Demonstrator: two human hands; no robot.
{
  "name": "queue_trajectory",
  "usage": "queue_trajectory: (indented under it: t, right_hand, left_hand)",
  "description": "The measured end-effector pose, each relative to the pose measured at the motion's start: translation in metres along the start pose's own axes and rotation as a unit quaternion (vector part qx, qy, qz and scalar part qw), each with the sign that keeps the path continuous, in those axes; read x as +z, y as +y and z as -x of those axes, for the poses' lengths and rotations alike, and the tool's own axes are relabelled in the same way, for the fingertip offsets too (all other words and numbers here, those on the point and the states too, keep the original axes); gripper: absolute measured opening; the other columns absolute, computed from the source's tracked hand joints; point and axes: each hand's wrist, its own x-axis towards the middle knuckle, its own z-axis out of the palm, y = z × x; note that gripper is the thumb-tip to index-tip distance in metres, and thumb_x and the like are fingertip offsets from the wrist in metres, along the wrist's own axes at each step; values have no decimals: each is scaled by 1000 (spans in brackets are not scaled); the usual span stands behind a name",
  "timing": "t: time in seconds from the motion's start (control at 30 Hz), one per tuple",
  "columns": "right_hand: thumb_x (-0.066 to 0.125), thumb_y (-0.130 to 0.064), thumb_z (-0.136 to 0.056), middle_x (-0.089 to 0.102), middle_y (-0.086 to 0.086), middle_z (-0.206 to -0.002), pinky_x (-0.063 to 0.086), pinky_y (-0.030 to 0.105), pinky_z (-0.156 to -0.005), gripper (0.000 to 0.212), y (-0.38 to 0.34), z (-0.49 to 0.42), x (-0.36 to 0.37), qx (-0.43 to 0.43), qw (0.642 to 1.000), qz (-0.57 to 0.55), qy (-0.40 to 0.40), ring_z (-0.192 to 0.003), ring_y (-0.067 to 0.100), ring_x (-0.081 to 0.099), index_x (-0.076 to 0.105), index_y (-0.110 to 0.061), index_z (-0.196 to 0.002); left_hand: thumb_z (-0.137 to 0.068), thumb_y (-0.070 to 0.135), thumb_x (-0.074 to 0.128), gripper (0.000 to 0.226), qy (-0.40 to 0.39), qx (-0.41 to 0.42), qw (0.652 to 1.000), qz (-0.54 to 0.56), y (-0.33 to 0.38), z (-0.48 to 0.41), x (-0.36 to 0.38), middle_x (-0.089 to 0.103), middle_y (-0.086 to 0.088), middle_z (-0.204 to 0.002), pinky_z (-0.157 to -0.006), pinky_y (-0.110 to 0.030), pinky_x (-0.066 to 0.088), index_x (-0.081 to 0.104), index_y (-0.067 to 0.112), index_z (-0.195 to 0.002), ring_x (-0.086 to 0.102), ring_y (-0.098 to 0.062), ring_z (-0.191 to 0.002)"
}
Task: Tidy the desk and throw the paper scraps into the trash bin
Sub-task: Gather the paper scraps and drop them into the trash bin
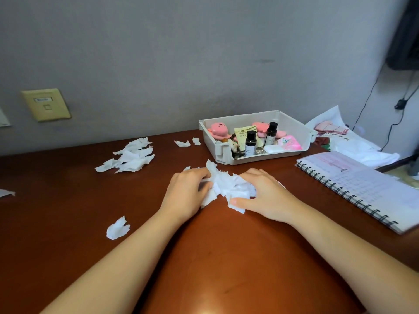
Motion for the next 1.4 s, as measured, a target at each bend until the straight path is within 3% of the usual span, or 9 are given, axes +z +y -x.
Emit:
queue_trajectory:
  t: [0.1, 0.2, 0.33, 0.7, 0.8, 0.93, 1.03, 1.17, 1.4]
  right_hand:
    - [67, -39, -81, 46, -5, -87, 31, 25, -75, 25, -2, 1, -1, 3, 1000, 1, 15, -93, 15, 46, 59, -17, -92]
    - [66, -29, -82, 44, -4, -74, 32, 22, -62, 25, -1, 1, -2, 13, 999, -29, 25, -74, 13, 44, 46, -28, -68]
    - [56, -22, -78, 62, 18, -83, 47, 44, -64, 15, 7, -1, 2, 54, 998, -21, 33, -71, 30, 52, 59, -8, -77]
    - [54, -16, -89, 50, 15, -60, 33, 23, -43, 28, 1, 0, -19, 98, 977, -147, 121, -42, 10, 43, 56, 12, -89]
    - [54, -17, -91, 42, 10, -49, 26, 19, -33, 28, -2, 4, -28, 108, 966, -190, 139, -26, 6, 35, 54, 12, -90]
    - [56, -15, -89, 46, 21, -62, 31, 27, -51, 28, -14, 7, -44, 77, 967, -151, 191, -55, 13, 40, 57, 13, -86]
    - [57, -18, -89, 43, 13, -72, 35, 35, -57, 33, -24, 11, -57, 47, 967, -121, 220, -66, 26, 38, 56, 15, -88]
    - [58, -19, -89, 54, 26, -74, 35, 30, -57, 31, -36, 27, -72, 29, 965, -140, 218, -60, 20, 45, 59, 12, -93]
    - [59, -15, -88, 61, 29, -76, 36, 28, -57, 27, -37, 78, -88, 18, 970, -148, 194, -56, 14, 44, 60, 12, -87]
  left_hand:
    - [-92, 20, 54, 15, 27, 4, 1000, 7, -2, -1, 1, 65, 1, -92, -82, -29, 40, 64, 13, -100, 58, -20, -92]
    - [-92, 22, 56, 14, 73, 1, 997, 5, -5, -2, 2, 66, 2, -91, -86, -26, 29, 65, 15, -101, 55, -19, -94]
    - [-92, 22, 57, 11, 108, -5, 994, 13, -6, -2, 2, 65, 3, -85, -83, -25, 24, 65, 17, -97, 53, -18, -89]
    - [-90, 19, 57, 9, 109, -58, 988, 96, -5, -2, -20, 57, 7, -70, -67, -32, 46, 61, 16, -83, 56, -17, -72]
    - [-90, 17, 57, 9, 106, -45, 988, 101, -2, -2, -39, 57, 8, -70, -60, -26, 39, 63, 12, -86, 51, -11, -66]
    - [-91, 15, 57, 9, 124, -27, 988, 82, 3, -1, -67, 60, 2, -79, -64, -24, 36, 65, 10, -91, 53, -13, -72]
    - [-91, 14, 59, 9, 136, -13, 988, 78, 13, 4, -84, 57, 4, -71, -57, -16, 35, 65, 8, -90, 47, -4, -61]
    - [-89, 11, 60, 10, 127, 9, 987, 96, 36, 17, -97, 49, 14, -58, -51, -8, 32, 61, 11, -79, 46, 0, -53]
    - [-89, 15, 60, 17, 60, 56, 987, 140, 76, 51, -80, 44, 10, -55, -50, -14, 30, 57, 21, -73, 37, -7, -51]
